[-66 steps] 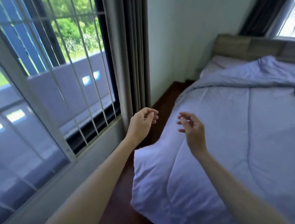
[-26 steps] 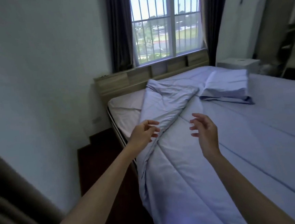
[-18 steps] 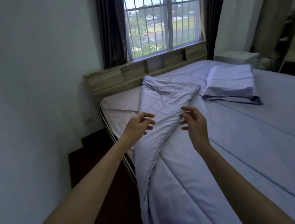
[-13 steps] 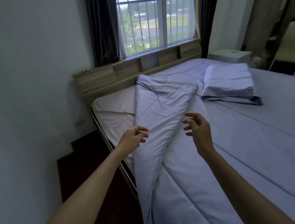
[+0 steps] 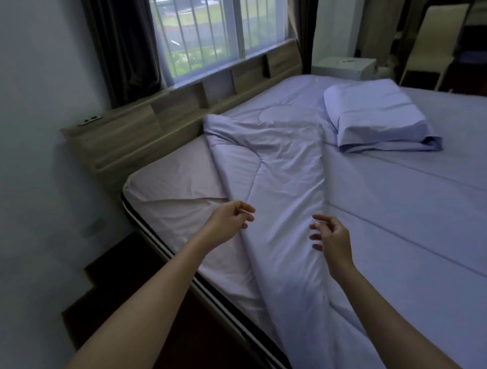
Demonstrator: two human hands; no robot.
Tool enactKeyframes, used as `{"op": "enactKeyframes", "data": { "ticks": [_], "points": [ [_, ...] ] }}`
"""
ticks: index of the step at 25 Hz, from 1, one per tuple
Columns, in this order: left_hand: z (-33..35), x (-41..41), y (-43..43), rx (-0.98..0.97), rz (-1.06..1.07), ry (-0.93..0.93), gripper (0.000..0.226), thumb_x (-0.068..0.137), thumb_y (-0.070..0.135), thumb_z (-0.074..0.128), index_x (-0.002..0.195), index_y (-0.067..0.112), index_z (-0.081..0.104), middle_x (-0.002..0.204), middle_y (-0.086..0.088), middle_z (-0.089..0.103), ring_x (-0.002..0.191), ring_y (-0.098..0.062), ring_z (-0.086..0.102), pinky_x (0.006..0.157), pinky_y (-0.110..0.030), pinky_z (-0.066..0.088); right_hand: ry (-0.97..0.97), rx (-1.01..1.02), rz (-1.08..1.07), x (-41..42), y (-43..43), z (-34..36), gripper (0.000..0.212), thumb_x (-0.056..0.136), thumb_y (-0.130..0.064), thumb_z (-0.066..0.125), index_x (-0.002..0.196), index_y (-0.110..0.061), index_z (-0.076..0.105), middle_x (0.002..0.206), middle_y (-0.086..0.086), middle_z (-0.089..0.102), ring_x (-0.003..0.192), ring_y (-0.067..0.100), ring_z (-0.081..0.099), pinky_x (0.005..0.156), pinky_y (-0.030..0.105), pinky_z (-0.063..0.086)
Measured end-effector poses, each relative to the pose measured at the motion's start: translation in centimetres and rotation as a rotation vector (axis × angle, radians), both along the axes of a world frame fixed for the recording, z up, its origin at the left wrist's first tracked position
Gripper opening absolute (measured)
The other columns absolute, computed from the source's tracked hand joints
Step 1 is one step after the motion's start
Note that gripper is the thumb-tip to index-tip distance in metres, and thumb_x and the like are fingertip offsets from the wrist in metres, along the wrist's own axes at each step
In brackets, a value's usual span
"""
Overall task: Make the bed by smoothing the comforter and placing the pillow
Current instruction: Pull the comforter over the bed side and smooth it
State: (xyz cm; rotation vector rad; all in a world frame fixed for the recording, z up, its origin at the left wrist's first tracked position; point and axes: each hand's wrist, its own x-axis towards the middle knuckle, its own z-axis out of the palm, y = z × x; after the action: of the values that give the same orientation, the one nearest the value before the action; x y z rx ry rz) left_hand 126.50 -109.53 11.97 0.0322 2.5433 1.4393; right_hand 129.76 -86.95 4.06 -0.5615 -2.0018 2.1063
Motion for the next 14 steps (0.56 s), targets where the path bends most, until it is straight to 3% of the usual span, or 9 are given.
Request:
{"op": "enactKeyframes", "data": {
  "ticks": [3, 6, 8, 10, 12, 14],
  "points": [
    [-2.3, -4.2, -0.1, -0.029, -0.127, -0.032, 0.019, 0.093, 0.004, 0.05, 0.091, 0.018, 0.062, 0.081, 0.005, 0.065, 0.066, -0.012, 0.059, 0.049, -0.008, 0.04, -0.032, 0.075, -0.085, -3.2, -0.6, -1.6, 0.017, 0.091, -0.013, 0.051, 0.093, -0.023, 0.064, 0.093, 0.005, 0.068, 0.079, 0.019, 0.063, 0.068, 0.032, 0.051],
    [-4.4, -8.6, 0.1, -0.076, -0.249, -0.049, 0.032, 0.091, 0.001, 0.046, 0.083, 0.028, 0.061, 0.078, 0.009, 0.066, 0.068, -0.014, 0.061, 0.068, -0.026, 0.048, -0.211, 0.23, -0.221, -7.8, 0.7, -5.6, 0.021, 0.088, -0.021, 0.054, 0.106, -0.018, 0.063, 0.11, 0.008, 0.066, 0.098, 0.026, 0.061, 0.082, 0.035, 0.048],
    [-6.0, -11.2, 0.1, -0.15, -0.337, -0.078, 0.035, 0.089, 0.0, 0.045, 0.082, 0.031, 0.061, 0.078, 0.012, 0.066, 0.069, -0.013, 0.061, 0.073, -0.037, 0.052, -0.43, 0.269, -0.192, -10.3, 1.2, -8.9, 0.042, 0.086, -0.027, 0.058, 0.124, -0.012, 0.053, 0.126, 0.016, 0.059, 0.111, 0.034, 0.056, 0.094, 0.039, 0.045],
    [-7.1, -13.0, -0.2, -0.255, -0.452, -0.111, 0.032, 0.087, 0.0, 0.045, 0.087, 0.027, 0.063, 0.08, 0.014, 0.065, 0.074, -0.013, 0.061, 0.078, -0.04, 0.053, -0.542, 0.165, -0.135, -11.2, 0.2, -11.3, 0.065, 0.084, -0.026, 0.065, 0.139, -0.007, 0.036, 0.141, 0.02, 0.045, 0.124, 0.035, 0.048, 0.102, 0.039, 0.039],
    [-7.9, -14.8, -0.1, -0.315, -0.518, -0.126, 0.029, 0.089, 0.003, 0.046, 0.1, 0.021, 0.065, 0.09, 0.008, 0.067, 0.083, -0.016, 0.063, 0.083, -0.035, 0.051, -0.511, 0.06, -0.068, -11.4, -1.6, -12.1, 0.086, 0.078, -0.02, 0.073, 0.146, -0.004, 0.023, 0.149, 0.018, 0.035, 0.132, 0.032, 0.041, 0.106, 0.035, 0.034],
    [-8.7, -16.6, 0.7, -0.36, -0.513, -0.069, 0.027, 0.092, 0.011, 0.049, 0.114, 0.018, 0.062, 0.109, -0.001, 0.067, 0.102, -0.021, 0.063, 0.092, -0.032, 0.046, -0.391, -0.016, 0.045, -11.0, -3.1, -11.7, 0.099, 0.065, -0.022, 0.077, 0.147, -0.008, 0.023, 0.148, 0.012, 0.037, 0.131, 0.024, 0.041, 0.104, 0.027, 0.036]
  ]
}}
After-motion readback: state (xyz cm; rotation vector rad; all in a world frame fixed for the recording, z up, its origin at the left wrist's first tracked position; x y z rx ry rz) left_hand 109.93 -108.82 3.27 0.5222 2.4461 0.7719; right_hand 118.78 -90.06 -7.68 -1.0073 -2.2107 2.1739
